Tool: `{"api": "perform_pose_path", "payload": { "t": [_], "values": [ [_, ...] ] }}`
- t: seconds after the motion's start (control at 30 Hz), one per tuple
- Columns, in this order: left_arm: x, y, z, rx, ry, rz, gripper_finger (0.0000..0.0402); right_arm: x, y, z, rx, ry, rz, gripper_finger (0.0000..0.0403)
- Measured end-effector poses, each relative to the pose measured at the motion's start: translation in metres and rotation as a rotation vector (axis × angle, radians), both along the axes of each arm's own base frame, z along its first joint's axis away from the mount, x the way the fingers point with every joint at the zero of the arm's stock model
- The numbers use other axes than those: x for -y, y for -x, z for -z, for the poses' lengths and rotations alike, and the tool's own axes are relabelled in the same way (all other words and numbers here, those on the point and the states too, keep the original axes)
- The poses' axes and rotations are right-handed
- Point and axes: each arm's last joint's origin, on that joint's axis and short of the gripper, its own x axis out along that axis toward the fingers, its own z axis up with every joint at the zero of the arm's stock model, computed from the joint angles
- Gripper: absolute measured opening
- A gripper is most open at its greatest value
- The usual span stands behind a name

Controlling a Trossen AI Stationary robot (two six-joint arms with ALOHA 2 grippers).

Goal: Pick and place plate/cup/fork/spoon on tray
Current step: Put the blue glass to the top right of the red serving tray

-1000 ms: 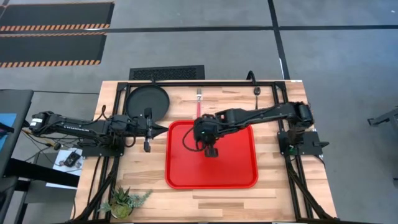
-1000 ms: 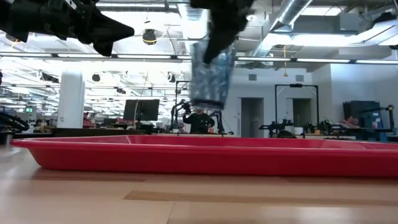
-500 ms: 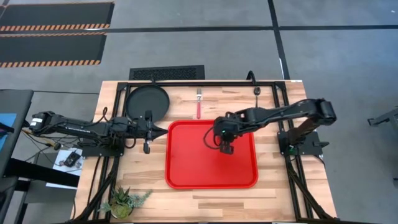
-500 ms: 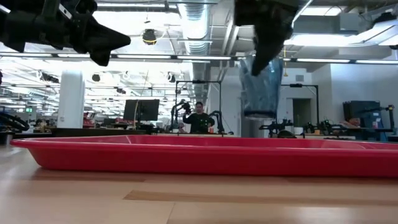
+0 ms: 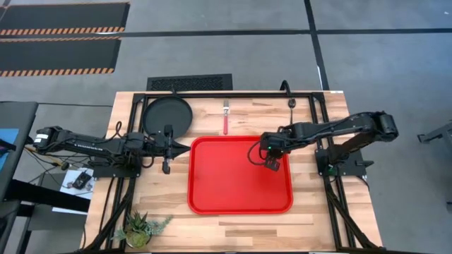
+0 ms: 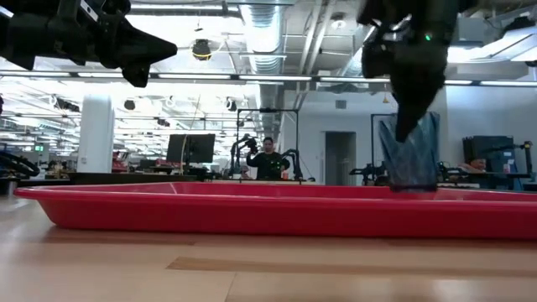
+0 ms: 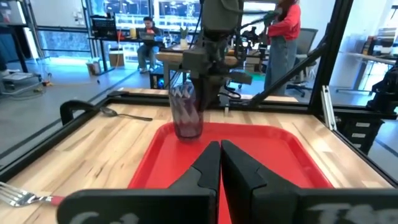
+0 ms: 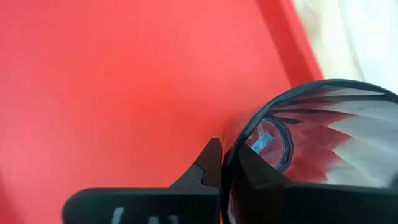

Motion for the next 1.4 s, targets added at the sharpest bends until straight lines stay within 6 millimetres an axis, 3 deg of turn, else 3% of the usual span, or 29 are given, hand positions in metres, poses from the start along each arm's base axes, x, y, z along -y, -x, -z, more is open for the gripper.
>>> {"api": "perform_pose_path", "payload": {
  "t": [0.23, 0.63, 1.2, 1.4],
  "values": [
    [0.0, 0.0, 0.0, 0.0, 0.002, 0.0, 0.0, 0.004, 0.008, 0.012, -0.003, 0.015, 0.117, 0.0031],
    [0.0, 0.0, 0.0, -0.001, 0.002, -0.002, 0.0, 0.024, 0.007, 0.012, 0.034, -0.005, 0.243, 0.0031],
    [0.0, 0.0, 0.0, -0.001, 0.004, -0.005, 0.0, 0.024, 0.007, 0.012, 0.047, -0.055, 0.326, 0.004],
    [0.0, 0.0, 0.0, -0.001, 0.008, -0.005, 0.0, 0.024, 0.007, 0.012, 0.049, -0.058, 0.337, 0.006]
  ]
}}
